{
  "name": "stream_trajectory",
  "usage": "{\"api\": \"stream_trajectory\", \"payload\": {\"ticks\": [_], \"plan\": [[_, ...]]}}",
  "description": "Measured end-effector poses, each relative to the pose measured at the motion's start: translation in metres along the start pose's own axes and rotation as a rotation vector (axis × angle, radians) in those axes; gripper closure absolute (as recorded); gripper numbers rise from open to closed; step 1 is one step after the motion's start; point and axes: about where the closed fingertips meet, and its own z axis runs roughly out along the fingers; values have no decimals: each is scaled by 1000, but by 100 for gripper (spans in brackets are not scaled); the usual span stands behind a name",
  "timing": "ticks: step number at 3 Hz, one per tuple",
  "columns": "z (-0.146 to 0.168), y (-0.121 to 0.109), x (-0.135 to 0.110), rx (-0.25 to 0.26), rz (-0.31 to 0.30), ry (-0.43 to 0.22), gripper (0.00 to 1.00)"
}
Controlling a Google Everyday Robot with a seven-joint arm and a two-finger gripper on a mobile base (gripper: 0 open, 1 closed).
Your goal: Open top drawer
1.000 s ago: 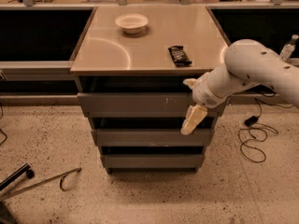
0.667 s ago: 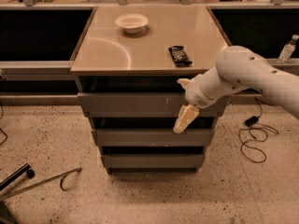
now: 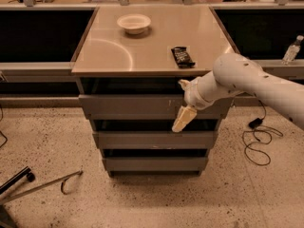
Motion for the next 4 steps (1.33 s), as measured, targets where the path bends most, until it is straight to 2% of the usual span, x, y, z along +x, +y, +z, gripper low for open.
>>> {"api": "stream_trajectory", "payload": {"ticks": [2, 3, 4], "plan": [[27, -15, 16, -25, 18, 6, 0], [39, -18, 18, -65, 14, 1, 0], [42, -5, 18, -143, 0, -13, 0]]}}
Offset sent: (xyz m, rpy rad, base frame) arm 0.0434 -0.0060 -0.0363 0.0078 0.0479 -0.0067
